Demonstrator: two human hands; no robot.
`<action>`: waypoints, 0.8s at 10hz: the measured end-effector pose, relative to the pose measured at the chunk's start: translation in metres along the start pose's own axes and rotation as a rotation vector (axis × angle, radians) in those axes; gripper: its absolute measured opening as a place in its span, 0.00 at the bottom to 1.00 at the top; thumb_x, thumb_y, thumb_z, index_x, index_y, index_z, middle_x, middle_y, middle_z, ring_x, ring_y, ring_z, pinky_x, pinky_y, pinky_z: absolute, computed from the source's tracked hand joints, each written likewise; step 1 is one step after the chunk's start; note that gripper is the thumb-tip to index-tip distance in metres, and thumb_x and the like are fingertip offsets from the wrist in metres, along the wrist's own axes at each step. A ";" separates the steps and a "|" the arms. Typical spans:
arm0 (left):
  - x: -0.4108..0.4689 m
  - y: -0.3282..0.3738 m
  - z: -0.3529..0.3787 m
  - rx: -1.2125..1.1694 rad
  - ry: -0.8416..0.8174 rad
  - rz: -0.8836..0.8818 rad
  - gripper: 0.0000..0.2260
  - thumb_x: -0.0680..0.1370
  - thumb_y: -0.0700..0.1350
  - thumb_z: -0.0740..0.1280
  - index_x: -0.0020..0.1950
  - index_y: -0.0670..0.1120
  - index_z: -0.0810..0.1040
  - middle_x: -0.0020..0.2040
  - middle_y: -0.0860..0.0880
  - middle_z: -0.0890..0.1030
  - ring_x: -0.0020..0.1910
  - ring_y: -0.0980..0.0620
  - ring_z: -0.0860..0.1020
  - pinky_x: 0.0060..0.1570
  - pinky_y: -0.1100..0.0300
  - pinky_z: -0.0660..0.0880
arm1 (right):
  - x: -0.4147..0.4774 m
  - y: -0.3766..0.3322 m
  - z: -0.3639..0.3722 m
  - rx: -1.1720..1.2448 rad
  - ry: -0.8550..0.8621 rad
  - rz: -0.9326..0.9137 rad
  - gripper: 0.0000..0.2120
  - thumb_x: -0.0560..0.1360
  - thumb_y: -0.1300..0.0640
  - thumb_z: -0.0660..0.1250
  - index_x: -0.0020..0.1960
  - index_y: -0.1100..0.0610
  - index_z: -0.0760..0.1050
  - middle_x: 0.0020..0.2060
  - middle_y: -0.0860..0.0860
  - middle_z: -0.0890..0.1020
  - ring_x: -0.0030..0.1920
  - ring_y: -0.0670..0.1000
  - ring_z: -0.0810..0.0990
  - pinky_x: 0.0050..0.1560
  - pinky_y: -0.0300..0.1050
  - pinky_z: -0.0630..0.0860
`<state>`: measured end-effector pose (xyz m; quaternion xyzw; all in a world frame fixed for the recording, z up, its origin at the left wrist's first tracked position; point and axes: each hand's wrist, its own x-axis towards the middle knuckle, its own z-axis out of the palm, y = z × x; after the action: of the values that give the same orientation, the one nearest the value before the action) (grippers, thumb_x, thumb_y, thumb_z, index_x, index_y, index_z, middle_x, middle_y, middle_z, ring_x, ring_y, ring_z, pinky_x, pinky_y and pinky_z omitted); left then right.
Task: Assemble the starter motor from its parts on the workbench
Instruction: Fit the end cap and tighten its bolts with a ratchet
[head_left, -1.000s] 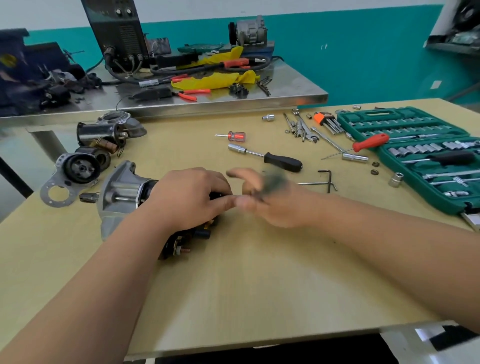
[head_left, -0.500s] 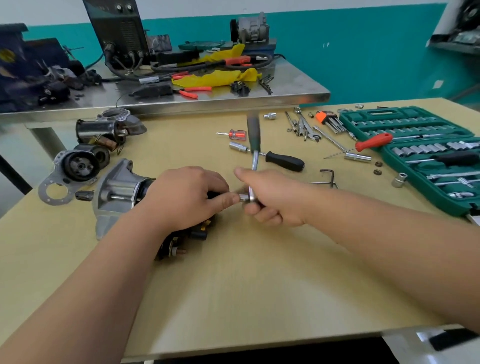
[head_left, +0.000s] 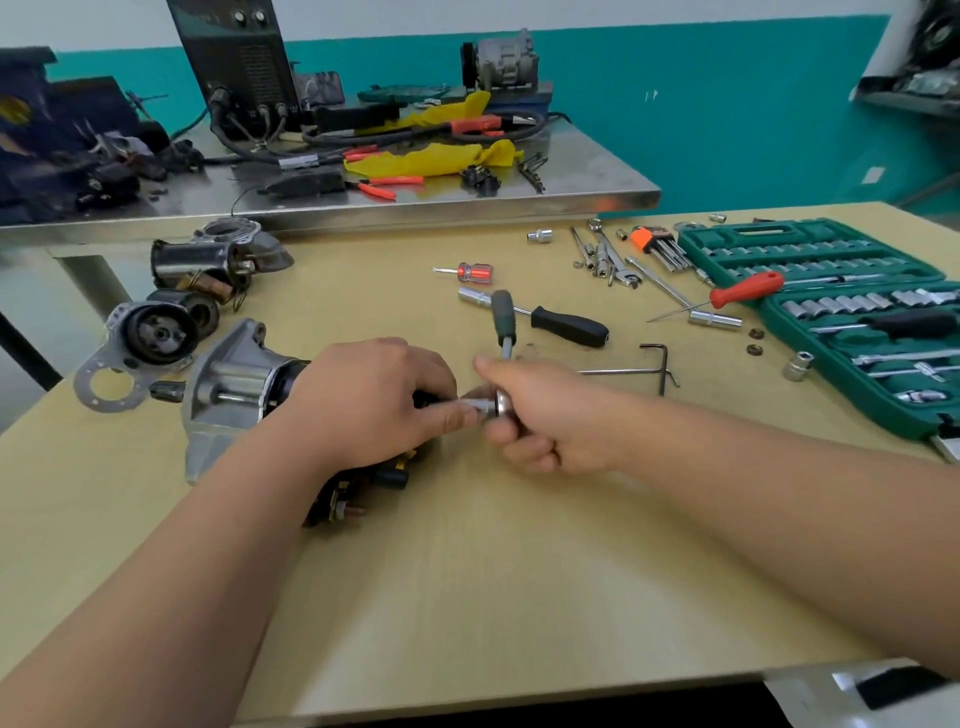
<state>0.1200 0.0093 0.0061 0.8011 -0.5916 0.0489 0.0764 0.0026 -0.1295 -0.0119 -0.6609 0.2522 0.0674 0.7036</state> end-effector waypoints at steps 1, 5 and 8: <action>-0.001 0.001 -0.001 -0.028 0.021 0.006 0.23 0.73 0.68 0.53 0.48 0.58 0.82 0.48 0.64 0.80 0.49 0.58 0.75 0.43 0.55 0.74 | -0.011 0.002 -0.010 -0.943 0.173 -0.611 0.18 0.80 0.45 0.56 0.65 0.53 0.68 0.41 0.49 0.79 0.38 0.49 0.78 0.36 0.42 0.73; -0.002 -0.003 -0.002 -0.041 0.009 0.001 0.21 0.74 0.70 0.58 0.46 0.56 0.82 0.46 0.62 0.80 0.48 0.56 0.75 0.42 0.55 0.74 | -0.010 0.002 -0.010 -0.920 0.133 -0.571 0.15 0.80 0.44 0.53 0.56 0.53 0.70 0.35 0.43 0.73 0.33 0.44 0.73 0.33 0.38 0.70; 0.000 -0.002 -0.002 -0.008 -0.010 -0.031 0.24 0.70 0.70 0.55 0.46 0.56 0.81 0.47 0.60 0.81 0.46 0.58 0.75 0.43 0.53 0.75 | 0.001 -0.004 -0.010 -0.360 -0.008 -0.160 0.19 0.80 0.43 0.52 0.63 0.55 0.68 0.26 0.45 0.73 0.23 0.48 0.65 0.26 0.39 0.63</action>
<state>0.1220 0.0106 0.0076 0.8100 -0.5798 0.0412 0.0776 0.0026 -0.1395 -0.0086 -0.7939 0.1801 0.0578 0.5780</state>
